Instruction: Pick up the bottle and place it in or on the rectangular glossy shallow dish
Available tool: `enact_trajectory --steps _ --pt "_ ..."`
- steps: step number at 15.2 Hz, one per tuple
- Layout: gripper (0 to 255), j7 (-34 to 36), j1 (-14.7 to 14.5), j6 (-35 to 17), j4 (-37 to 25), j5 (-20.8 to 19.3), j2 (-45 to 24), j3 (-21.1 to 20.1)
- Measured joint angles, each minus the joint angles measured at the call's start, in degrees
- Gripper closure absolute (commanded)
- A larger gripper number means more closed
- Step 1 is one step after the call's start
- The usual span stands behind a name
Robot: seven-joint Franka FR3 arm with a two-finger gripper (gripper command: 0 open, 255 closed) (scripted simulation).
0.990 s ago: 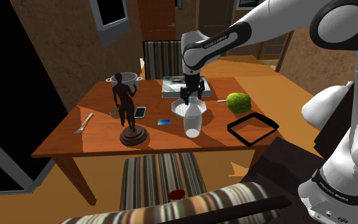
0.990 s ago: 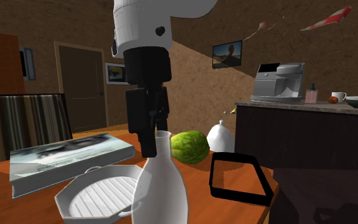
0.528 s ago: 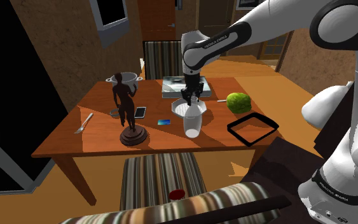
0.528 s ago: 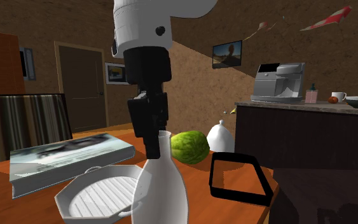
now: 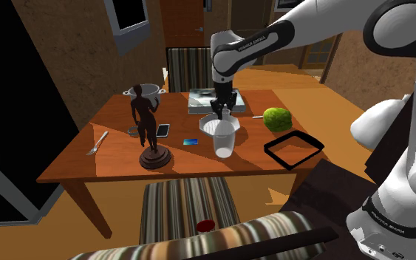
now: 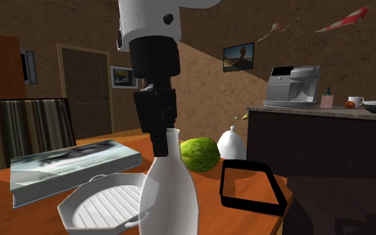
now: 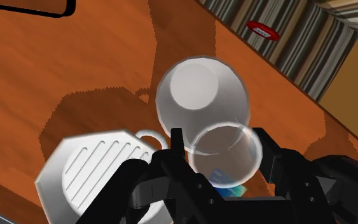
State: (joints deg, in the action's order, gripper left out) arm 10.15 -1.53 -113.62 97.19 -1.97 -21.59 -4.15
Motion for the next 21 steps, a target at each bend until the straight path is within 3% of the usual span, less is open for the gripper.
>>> enact_trajectory --steps 19,21 --pt "255 -0.32 0.01 13.09 -9.93 0.32 3.18 -0.12" --pt "255 -1.43 0.79 13.04 -7.67 0.48 5.39 0.23"
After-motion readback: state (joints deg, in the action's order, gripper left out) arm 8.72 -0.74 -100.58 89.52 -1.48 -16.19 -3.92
